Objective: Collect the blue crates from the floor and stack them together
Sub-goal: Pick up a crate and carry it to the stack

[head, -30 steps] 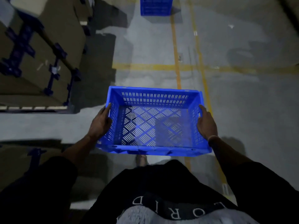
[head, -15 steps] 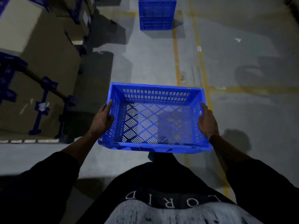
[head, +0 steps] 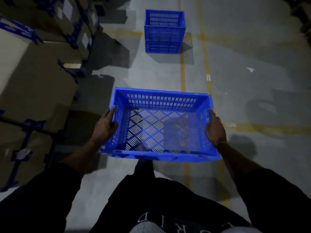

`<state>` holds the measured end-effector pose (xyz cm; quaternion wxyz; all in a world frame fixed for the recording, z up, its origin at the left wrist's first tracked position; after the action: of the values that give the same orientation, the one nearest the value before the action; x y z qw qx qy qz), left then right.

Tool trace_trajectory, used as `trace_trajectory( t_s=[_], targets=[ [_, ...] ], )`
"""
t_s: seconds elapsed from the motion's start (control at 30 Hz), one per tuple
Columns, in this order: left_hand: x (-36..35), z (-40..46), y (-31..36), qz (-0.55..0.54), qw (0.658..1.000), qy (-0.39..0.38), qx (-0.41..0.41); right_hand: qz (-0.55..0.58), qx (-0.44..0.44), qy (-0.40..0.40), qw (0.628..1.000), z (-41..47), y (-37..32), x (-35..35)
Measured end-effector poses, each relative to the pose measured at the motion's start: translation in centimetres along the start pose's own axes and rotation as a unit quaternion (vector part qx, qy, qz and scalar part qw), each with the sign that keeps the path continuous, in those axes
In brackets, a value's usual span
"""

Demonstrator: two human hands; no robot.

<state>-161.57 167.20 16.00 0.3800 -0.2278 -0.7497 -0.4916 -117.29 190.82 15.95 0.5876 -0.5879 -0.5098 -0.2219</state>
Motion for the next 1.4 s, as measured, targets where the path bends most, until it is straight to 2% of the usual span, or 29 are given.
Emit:
trace_trajectory(
  t_s=[0.23,0.4,0.6,0.77,1.07,1.4],
  targets=[
    [4.0,18.2,-0.7,-0.004,1.000,0.004,-0.005,0.008,0.009,0.028,1.000,17.4,-4.7,0.5],
    [8.5,30.4,-1.3,-0.004,1.000,-0.023,-0.015,0.007,0.059,0.070,0.996,29.1,-7.7,1.4],
    [13.3,43.2,0.1,0.005,1.000,-0.010,-0.021,0.019,0.012,0.057,0.998,41.8,-11.5,3.5],
    [14.6,55.1,0.8,0.015,1.000,0.000,-0.015,0.011,-0.015,0.042,0.999,53.6,-12.9,5.2],
    [16.8,75.5,5.0,0.037,0.999,0.001,-0.017,0.007,-0.009,0.005,1.000,75.7,-12.8,8.6],
    [20.5,93.8,7.6,0.028,0.999,-0.014,0.005,-0.014,-0.033,-0.029,0.999,94.8,-15.5,12.7]
  ],
)
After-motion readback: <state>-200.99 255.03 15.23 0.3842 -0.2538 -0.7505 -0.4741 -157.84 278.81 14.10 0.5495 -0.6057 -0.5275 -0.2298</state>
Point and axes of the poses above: each hand's wrist, its own z-axis towards the middle knuckle, its own x-axis out of the back of the hand, y = z × x, the point moved 3 cm from there along z, towards the middle knuckle, and after that the axes turned 8 degrees about -y, right-handed, at the moved point
